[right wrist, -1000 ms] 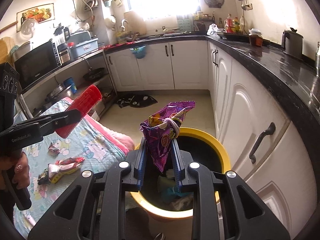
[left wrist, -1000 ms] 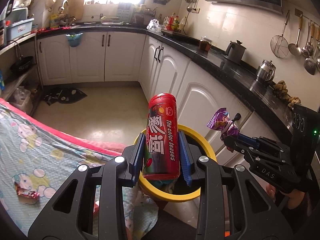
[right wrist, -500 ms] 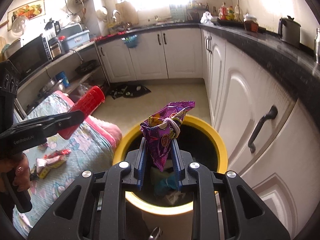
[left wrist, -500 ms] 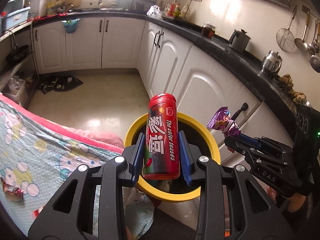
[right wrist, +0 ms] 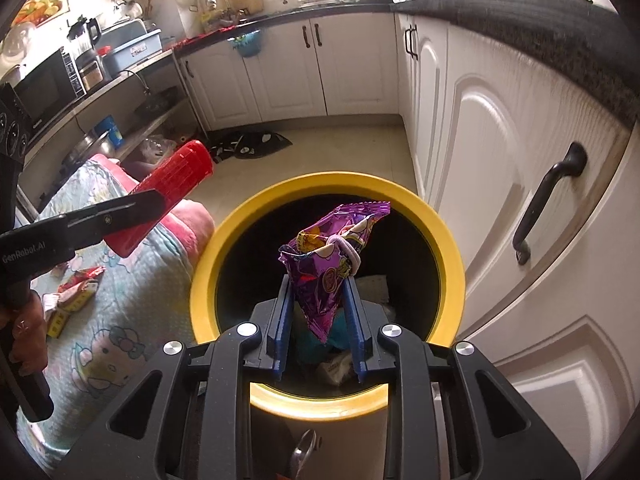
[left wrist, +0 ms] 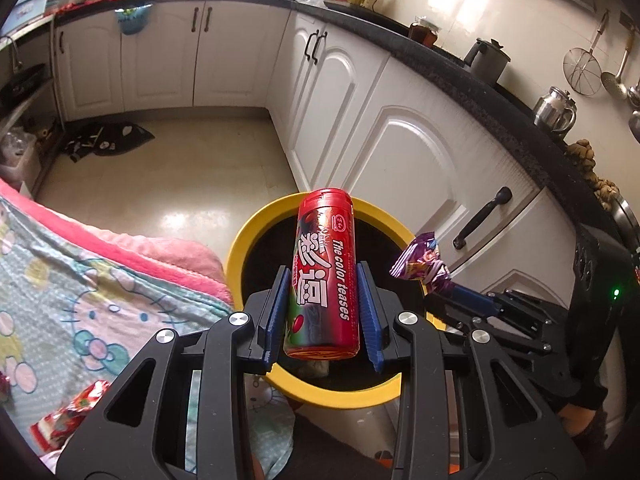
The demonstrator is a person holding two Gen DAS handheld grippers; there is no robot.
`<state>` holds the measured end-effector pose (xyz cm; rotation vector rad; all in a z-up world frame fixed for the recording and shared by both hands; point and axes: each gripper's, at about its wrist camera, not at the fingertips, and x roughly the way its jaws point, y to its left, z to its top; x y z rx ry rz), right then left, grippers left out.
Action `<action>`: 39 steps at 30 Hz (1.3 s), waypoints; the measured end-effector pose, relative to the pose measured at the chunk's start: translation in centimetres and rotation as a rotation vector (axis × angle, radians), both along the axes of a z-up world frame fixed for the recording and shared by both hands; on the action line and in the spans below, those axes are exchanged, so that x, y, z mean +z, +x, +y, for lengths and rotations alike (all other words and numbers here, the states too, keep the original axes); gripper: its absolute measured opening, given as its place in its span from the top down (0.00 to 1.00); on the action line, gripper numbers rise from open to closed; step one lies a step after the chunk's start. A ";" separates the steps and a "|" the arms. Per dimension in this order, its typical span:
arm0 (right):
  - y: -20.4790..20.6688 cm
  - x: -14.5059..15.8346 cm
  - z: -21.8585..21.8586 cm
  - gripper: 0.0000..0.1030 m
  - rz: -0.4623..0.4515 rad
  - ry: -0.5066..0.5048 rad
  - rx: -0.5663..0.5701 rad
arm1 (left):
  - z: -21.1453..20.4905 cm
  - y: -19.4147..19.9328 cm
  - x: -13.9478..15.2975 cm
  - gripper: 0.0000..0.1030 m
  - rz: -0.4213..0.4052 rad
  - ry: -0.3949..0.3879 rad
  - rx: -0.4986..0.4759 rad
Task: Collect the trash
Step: 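Open both tools to drop the tube and wrapper into the bin, then move both tools back over the remaining wrappers on the bed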
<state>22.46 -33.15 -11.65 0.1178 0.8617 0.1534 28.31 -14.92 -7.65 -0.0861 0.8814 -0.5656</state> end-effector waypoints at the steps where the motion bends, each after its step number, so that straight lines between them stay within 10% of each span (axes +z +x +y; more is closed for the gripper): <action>1: 0.1 -0.2 -0.1 0.75 0.005 0.002 -0.002 | -0.2 0.2 -0.2 0.74 0.005 -0.003 -0.003; 18: -0.2 0.4 -1.8 0.34 -0.015 0.013 -0.093 | 1.6 -0.3 0.7 0.11 -0.022 0.017 0.079; 39: -2.6 5.4 1.9 0.27 -0.151 -0.009 -0.029 | 7.9 -4.6 4.5 0.11 -0.117 -0.012 0.228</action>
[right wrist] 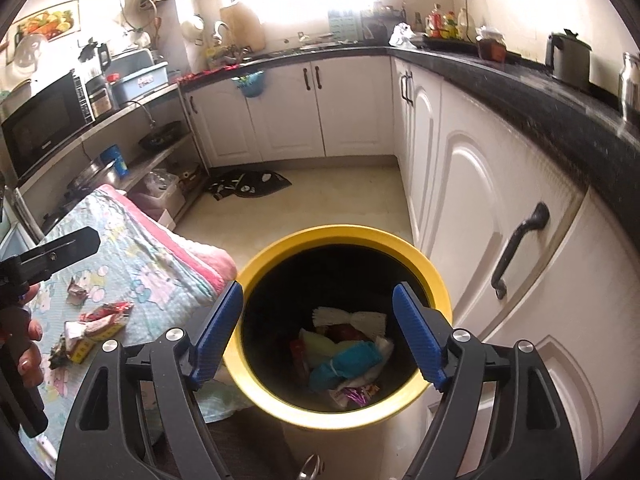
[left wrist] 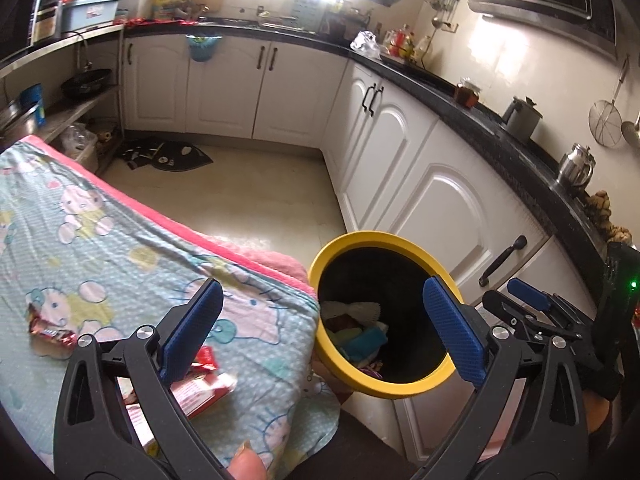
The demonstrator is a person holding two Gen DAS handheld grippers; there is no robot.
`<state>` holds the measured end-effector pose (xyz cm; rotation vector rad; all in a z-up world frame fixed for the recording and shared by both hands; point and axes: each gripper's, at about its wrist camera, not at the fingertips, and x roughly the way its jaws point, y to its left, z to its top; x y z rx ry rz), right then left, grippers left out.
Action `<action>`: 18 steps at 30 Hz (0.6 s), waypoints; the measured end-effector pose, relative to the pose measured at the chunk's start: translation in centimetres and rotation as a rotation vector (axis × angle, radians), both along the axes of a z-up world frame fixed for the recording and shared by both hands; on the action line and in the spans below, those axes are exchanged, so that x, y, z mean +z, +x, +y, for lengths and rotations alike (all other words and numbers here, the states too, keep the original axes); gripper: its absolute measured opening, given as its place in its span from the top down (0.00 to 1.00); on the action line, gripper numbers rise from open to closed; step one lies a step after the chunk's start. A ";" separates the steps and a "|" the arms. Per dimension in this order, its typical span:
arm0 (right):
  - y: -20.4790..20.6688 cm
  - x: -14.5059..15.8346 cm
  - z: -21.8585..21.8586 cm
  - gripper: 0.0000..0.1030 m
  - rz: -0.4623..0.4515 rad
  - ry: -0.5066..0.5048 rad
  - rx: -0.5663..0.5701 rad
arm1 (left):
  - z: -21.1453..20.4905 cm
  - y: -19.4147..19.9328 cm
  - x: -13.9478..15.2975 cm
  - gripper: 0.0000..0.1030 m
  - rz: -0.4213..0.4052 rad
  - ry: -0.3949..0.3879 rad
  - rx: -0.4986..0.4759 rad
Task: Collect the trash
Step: 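Move both tools back over the remaining wrappers on the bed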
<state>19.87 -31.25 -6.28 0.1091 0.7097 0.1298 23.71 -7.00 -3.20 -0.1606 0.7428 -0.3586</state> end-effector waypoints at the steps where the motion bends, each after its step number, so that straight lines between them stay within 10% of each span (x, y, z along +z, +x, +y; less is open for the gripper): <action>1: -0.1 0.2 0.2 0.27 -0.006 -0.001 0.007 | 0.4 -0.2 0.2 0.11 -0.005 -0.001 0.008; 18: -2.3 3.1 5.0 0.26 -0.072 -0.014 0.118 | 7.0 -3.0 2.6 0.10 -0.069 -0.045 0.134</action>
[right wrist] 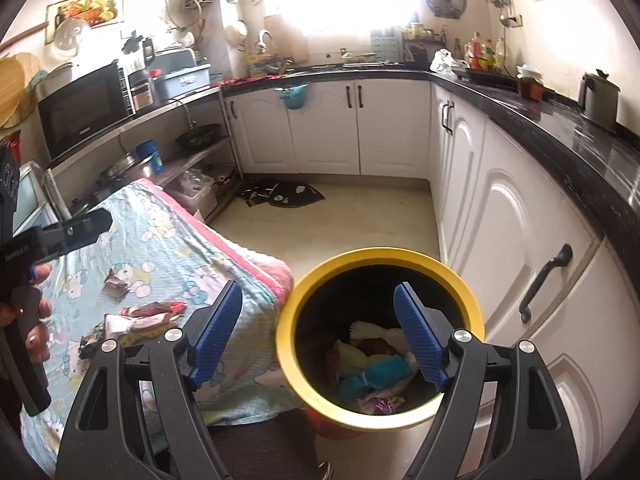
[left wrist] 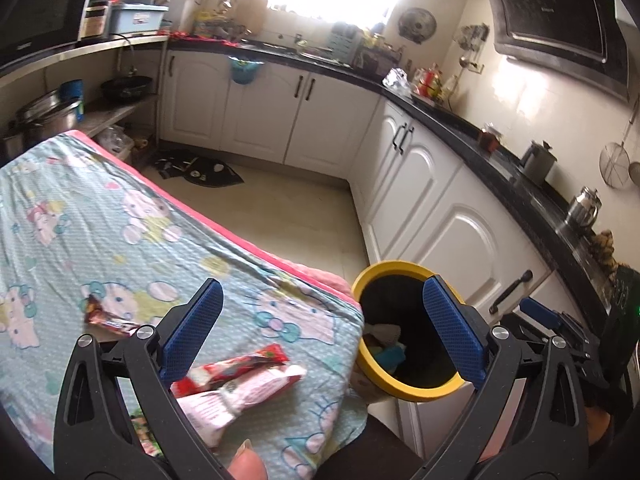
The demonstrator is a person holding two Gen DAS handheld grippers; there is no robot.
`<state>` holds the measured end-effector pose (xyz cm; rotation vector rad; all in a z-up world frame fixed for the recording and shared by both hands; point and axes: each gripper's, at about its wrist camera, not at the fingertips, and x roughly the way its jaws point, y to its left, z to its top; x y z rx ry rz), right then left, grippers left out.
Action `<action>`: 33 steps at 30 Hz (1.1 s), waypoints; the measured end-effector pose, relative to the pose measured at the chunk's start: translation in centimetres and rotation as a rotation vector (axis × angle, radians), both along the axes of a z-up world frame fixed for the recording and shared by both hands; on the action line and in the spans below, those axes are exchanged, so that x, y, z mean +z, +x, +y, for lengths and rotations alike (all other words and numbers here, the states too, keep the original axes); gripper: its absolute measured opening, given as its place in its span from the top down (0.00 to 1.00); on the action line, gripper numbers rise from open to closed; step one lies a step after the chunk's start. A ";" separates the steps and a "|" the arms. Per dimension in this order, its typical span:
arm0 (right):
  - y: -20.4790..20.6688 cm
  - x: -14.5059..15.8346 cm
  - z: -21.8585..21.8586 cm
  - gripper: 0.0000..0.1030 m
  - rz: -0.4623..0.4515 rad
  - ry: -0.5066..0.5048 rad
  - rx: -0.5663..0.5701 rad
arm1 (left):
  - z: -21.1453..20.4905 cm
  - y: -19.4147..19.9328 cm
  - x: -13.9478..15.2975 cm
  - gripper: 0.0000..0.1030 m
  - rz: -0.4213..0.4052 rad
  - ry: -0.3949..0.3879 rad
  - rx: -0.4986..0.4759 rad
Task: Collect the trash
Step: 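Move both tools back over the remaining wrappers on the bed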
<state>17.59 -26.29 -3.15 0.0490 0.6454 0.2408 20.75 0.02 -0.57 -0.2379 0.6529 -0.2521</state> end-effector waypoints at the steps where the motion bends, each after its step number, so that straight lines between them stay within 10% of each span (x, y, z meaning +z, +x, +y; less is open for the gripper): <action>1: -0.1 0.1 0.2 0.26 -0.002 0.000 0.005 | 0.5 -0.2 0.2 0.10 -0.006 -0.004 0.010; 33: -2.1 -0.1 11.2 0.26 0.018 -0.019 0.270 | 10.8 -4.8 -0.9 0.11 0.008 0.102 0.158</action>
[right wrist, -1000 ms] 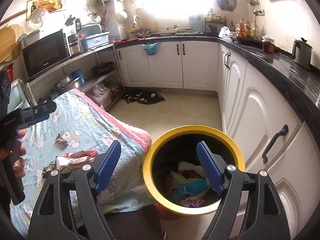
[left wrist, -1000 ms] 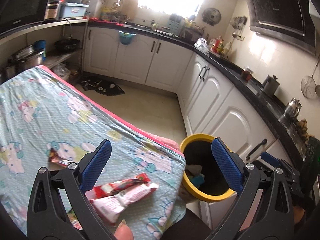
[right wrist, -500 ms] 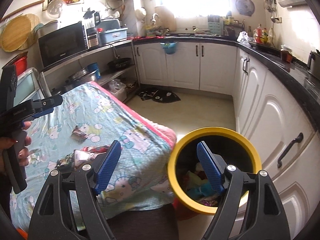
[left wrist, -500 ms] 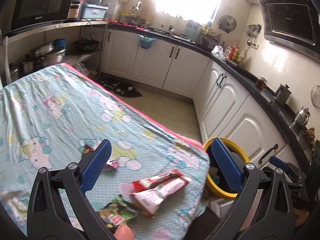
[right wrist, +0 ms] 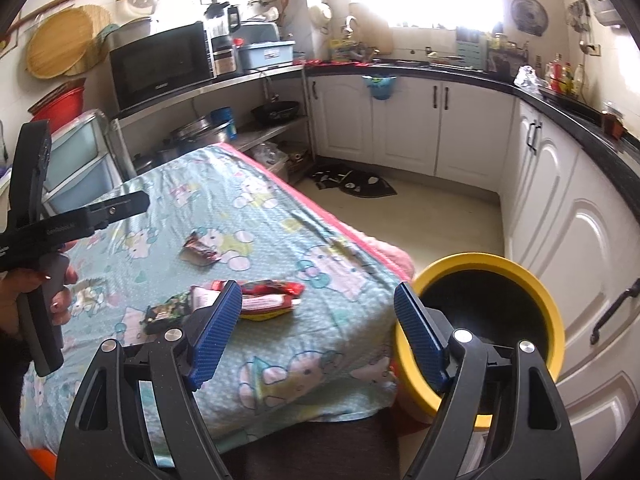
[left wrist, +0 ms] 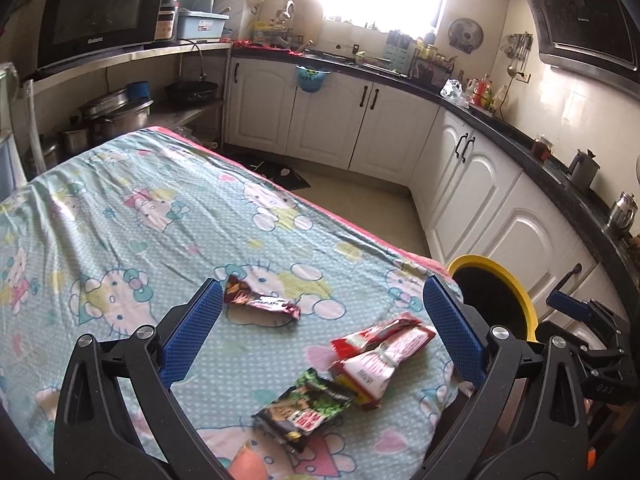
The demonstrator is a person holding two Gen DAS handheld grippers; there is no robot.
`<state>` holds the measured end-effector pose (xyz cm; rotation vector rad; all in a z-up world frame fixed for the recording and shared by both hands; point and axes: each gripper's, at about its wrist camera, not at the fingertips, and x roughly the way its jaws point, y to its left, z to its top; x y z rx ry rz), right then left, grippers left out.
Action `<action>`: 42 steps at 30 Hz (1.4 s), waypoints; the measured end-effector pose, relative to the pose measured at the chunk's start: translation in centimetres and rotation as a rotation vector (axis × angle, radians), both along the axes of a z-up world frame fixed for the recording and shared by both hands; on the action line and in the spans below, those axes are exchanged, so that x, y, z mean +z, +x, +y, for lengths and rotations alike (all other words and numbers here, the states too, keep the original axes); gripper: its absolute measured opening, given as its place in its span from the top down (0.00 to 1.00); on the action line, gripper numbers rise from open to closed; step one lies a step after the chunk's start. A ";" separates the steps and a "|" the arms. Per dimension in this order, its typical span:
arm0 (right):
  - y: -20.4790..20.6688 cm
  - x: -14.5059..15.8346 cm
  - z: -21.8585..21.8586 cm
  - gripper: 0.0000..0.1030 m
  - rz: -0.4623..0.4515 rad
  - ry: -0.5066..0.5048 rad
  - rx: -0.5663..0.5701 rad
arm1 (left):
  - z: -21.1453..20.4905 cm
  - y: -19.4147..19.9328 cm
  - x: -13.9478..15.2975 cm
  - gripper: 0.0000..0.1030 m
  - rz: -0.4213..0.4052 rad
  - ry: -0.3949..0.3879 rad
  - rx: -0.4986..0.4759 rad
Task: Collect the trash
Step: 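Move both tools back over the remaining wrappers on the bed, then grasp the green snack bag with the left tool while the right tool grasps the pink-white packet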
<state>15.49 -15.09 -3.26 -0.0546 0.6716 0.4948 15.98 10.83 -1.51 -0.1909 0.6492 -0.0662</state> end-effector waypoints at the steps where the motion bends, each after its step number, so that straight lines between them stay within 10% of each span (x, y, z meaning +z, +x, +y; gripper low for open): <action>1: 0.0 0.0 0.2 0.26 0.002 0.000 0.007 | 0.2 -0.2 -0.1 0.10 0.001 0.008 -0.001; 30: 3.4 -5.8 5.6 0.29 0.253 0.030 0.032 | 1.4 -2.7 -6.5 0.11 0.131 0.097 -0.106; 42: 6.6 -8.6 6.6 0.36 0.418 0.127 -0.039 | -0.2 -1.5 -9.5 0.27 0.200 0.115 -0.204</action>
